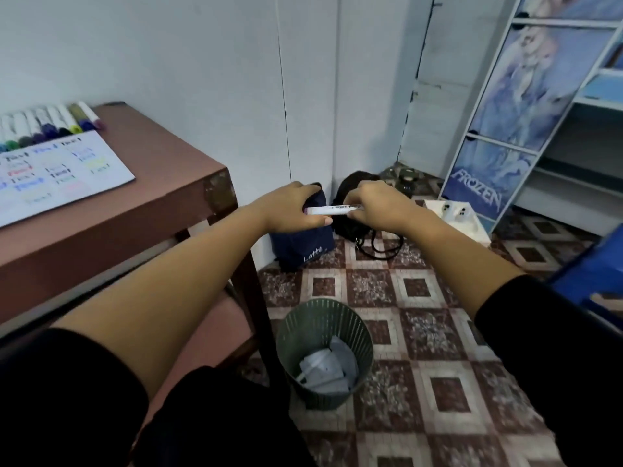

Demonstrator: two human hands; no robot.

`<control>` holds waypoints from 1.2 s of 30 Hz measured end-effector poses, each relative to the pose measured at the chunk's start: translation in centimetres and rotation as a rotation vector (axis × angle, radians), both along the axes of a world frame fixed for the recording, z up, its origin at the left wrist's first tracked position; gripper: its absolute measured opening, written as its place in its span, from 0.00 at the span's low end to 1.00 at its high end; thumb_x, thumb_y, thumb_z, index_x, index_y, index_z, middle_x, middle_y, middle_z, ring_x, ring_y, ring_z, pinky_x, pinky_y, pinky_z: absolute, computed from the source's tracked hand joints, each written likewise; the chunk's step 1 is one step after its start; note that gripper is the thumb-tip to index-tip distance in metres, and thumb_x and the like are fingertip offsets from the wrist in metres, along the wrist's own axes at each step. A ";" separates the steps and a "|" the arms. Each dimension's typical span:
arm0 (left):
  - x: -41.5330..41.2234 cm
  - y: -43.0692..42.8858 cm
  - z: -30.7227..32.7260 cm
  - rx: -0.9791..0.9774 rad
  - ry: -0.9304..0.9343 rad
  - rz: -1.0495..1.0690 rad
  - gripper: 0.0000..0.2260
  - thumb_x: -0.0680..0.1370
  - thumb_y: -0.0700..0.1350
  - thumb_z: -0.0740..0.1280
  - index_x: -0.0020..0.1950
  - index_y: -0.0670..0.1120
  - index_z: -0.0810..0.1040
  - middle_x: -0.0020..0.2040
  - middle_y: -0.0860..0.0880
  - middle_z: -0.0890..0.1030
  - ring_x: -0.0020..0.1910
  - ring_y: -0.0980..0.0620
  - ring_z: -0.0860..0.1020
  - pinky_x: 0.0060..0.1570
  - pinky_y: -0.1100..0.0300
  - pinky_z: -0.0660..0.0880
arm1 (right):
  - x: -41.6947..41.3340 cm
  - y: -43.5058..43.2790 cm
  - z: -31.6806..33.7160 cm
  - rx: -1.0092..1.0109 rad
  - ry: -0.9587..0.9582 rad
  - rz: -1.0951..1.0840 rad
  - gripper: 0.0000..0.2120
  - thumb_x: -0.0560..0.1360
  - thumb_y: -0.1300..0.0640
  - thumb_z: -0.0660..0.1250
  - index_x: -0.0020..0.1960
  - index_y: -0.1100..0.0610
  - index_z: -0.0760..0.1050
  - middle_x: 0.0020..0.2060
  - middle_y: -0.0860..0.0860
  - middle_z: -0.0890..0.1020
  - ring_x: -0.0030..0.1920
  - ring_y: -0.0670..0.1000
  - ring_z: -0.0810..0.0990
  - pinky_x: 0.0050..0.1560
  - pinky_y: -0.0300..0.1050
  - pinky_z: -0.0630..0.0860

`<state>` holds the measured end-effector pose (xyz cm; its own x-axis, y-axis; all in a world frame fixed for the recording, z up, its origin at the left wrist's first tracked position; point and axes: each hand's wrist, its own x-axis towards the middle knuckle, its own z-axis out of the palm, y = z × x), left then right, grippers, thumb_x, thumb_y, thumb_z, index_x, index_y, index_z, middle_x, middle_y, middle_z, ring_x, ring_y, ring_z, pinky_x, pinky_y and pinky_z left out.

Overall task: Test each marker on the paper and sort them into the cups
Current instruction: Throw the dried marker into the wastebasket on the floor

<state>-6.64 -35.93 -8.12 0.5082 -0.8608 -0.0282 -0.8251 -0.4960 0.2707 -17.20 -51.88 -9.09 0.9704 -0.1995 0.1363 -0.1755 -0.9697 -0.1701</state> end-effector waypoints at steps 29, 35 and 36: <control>-1.2 4.6 -25.1 0.333 0.424 0.116 0.38 0.75 0.57 0.65 0.77 0.48 0.49 0.76 0.45 0.54 0.74 0.47 0.58 0.71 0.55 0.58 | -0.7 5.7 -28.0 0.372 0.570 -0.034 0.11 0.76 0.56 0.66 0.56 0.61 0.76 0.52 0.58 0.79 0.50 0.57 0.79 0.51 0.52 0.77; -1.3 4.8 -26.2 0.352 0.434 0.124 0.37 0.75 0.57 0.65 0.77 0.49 0.49 0.76 0.45 0.55 0.73 0.47 0.58 0.70 0.55 0.60 | -0.4 5.8 -29.3 0.404 0.560 -0.041 0.12 0.76 0.57 0.67 0.58 0.60 0.76 0.53 0.56 0.78 0.51 0.55 0.77 0.48 0.46 0.74; -1.3 4.8 -26.2 0.352 0.436 0.126 0.37 0.75 0.57 0.65 0.77 0.49 0.49 0.76 0.45 0.56 0.73 0.47 0.59 0.69 0.55 0.60 | -0.4 5.8 -29.4 0.409 0.557 -0.039 0.13 0.76 0.58 0.66 0.59 0.60 0.76 0.53 0.56 0.78 0.51 0.55 0.77 0.47 0.45 0.73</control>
<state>-7.90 -31.12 -34.31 0.4831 -0.6954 -0.5320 -0.6027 -0.7049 0.3740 -17.61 -46.07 -38.48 0.8651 -0.1650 -0.4737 -0.3762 -0.8381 -0.3950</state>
